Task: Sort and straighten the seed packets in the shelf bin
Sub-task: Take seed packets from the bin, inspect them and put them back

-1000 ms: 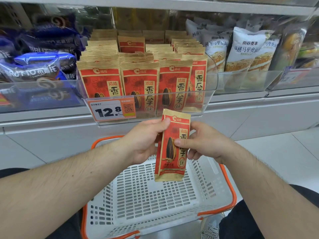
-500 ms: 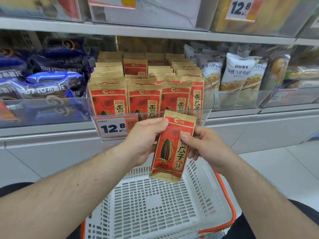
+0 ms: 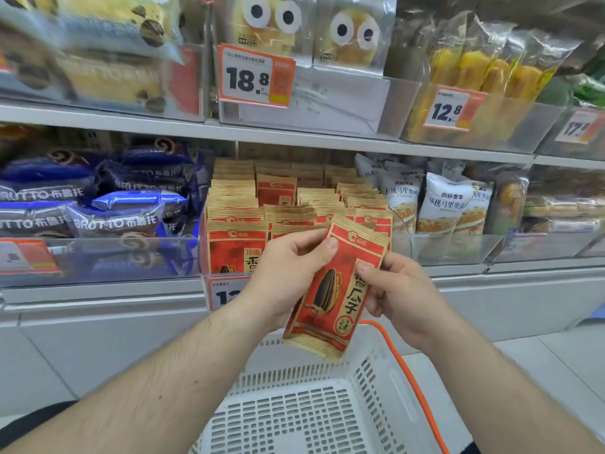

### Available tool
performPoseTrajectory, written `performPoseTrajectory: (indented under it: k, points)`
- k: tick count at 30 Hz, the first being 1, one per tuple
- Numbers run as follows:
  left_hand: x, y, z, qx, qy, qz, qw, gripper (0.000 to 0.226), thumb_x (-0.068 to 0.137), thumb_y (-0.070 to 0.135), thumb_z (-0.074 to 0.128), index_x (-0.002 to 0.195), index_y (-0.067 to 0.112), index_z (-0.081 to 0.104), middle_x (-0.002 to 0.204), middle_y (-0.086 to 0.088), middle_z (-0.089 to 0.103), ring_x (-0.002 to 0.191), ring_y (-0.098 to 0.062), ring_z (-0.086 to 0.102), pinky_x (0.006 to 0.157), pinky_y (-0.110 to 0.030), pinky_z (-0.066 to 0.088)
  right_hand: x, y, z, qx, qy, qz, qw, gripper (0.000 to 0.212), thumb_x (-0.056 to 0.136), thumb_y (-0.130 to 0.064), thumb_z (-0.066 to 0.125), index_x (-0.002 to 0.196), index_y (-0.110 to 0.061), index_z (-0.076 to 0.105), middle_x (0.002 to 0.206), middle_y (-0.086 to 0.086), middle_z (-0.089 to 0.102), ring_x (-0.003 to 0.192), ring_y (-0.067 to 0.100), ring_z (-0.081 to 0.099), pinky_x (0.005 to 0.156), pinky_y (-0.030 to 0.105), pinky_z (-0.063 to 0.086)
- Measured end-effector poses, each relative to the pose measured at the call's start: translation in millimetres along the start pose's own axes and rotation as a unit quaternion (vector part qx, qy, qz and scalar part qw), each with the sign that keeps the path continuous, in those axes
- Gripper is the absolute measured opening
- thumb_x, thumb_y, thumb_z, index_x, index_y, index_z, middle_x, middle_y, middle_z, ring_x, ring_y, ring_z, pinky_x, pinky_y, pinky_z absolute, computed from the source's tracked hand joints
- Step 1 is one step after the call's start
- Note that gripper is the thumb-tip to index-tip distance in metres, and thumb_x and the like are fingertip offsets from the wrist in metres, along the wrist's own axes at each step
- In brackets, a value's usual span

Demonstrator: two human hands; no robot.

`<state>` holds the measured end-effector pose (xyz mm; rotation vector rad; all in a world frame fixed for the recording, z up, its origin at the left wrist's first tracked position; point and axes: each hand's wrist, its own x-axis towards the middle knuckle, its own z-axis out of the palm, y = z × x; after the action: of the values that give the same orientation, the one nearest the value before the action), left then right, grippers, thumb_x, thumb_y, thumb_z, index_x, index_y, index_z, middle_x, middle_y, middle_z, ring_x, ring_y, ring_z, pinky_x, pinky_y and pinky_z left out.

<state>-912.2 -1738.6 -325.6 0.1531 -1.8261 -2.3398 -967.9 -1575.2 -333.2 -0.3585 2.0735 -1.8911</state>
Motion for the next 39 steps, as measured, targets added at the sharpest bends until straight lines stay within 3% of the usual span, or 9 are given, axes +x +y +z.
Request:
performPoseTrajectory:
  k: [6,10,13,17,21,25,31,36,39]
  points:
    - [17.8,42.9,-28.3,0.01,0.176,0.121,0.977,0.017,0.1,0.014,0.057,0.096,0.024,0.069,0.094,0.002,0.075,0.083,-0.011,0.073,0.07,-0.026,0.061,17.8,-47.8,10.1,0.148,0.045,-0.036,0.987,0.004,0.098,-0.016,0.056,0.096,-0.012,0.059,0.07,0.006,0.068,0.043,0.012,0.051,0.045,0.023,0.042]
    - [27.2,54.1,-53.8,0.118,0.251,0.174,0.945,0.016,0.097,0.015,0.06,0.094,0.028,0.069,0.095,0.004,0.073,0.082,-0.009,0.071,0.066,-0.027,0.057,33.3,-76.8,19.6,0.116,0.071,-0.109,0.985,0.003,0.098,-0.016,0.057,0.098,-0.013,0.058,0.075,0.007,0.072,0.049,0.015,0.058,0.045,0.021,0.049]
    - [29.5,58.3,-68.5,0.218,0.275,0.198,0.915,0.016,0.094,0.019,0.064,0.09,0.034,0.068,0.093,0.011,0.071,0.088,-0.004,0.066,0.075,-0.024,0.051,51.3,-96.8,25.8,0.029,0.09,-0.184,0.978,0.003,0.098,-0.017,0.059,0.096,-0.018,0.059,0.079,0.007,0.073,0.055,0.018,0.063,0.049,0.024,0.052]
    - [34.7,56.4,-84.7,0.286,0.284,0.171,0.899,0.013,0.093,0.024,0.064,0.091,0.036,0.068,0.096,0.016,0.068,0.097,-0.008,0.063,0.086,-0.035,0.053,78.7,-117.8,34.0,-0.062,0.074,-0.233,0.968,0.005,0.098,-0.017,0.06,0.101,-0.02,0.058,0.087,0.008,0.073,0.065,0.018,0.068,0.06,0.028,0.059]
    - [42.5,51.8,-97.9,0.263,0.282,0.133,0.913,0.012,0.091,0.026,0.066,0.087,0.037,0.07,0.1,0.013,0.07,0.1,-0.009,0.063,0.092,-0.042,0.054,106.3,-121.1,42.2,-0.185,0.037,-0.214,0.958,0.011,0.097,-0.016,0.06,0.108,-0.018,0.06,0.094,0.006,0.071,0.073,0.017,0.069,0.069,0.03,0.061]
    - [48.2,50.9,-104.1,0.276,0.268,0.113,0.916,0.013,0.092,0.025,0.064,0.095,0.035,0.071,0.102,0.017,0.067,0.101,-0.005,0.06,0.088,-0.033,0.051,130.1,-113.1,46.3,-0.273,0.016,-0.181,0.945,0.013,0.098,-0.017,0.06,0.11,-0.02,0.061,0.095,0.003,0.071,0.075,0.016,0.069,0.067,0.026,0.059]
    - [53.6,50.4,-105.9,0.262,0.24,0.088,0.931,0.019,0.093,0.019,0.062,0.086,0.035,0.069,0.099,0.022,0.064,0.096,0.002,0.057,0.072,-0.022,0.044,151.6,-113.3,62.2,-0.253,0.004,-0.148,0.956,0.011,0.097,-0.016,0.06,0.098,-0.026,0.061,0.096,0.004,0.07,0.075,0.018,0.067,0.069,0.03,0.057]
    - [53.3,49.1,-109.5,0.253,0.236,0.093,0.934,0.019,0.094,0.019,0.063,0.087,0.035,0.07,0.099,0.021,0.065,0.095,0.001,0.058,0.076,-0.025,0.046,164.5,-106.6,66.5,-0.317,-0.005,-0.129,0.94,0.012,0.096,-0.016,0.062,0.099,-0.027,0.065,0.095,0.0,0.072,0.076,0.016,0.069,0.072,0.031,0.057]
    - [52.7,48.2,-109.2,0.267,0.23,0.09,0.932,0.018,0.095,0.021,0.062,0.088,0.037,0.068,0.097,0.024,0.062,0.093,0.005,0.054,0.071,-0.02,0.043,174.9,-96.6,68.7,-0.383,0.001,-0.107,0.917,0.007,0.092,-0.02,0.068,0.093,-0.026,0.069,0.087,-0.003,0.075,0.076,0.012,0.072,0.08,0.037,0.06]
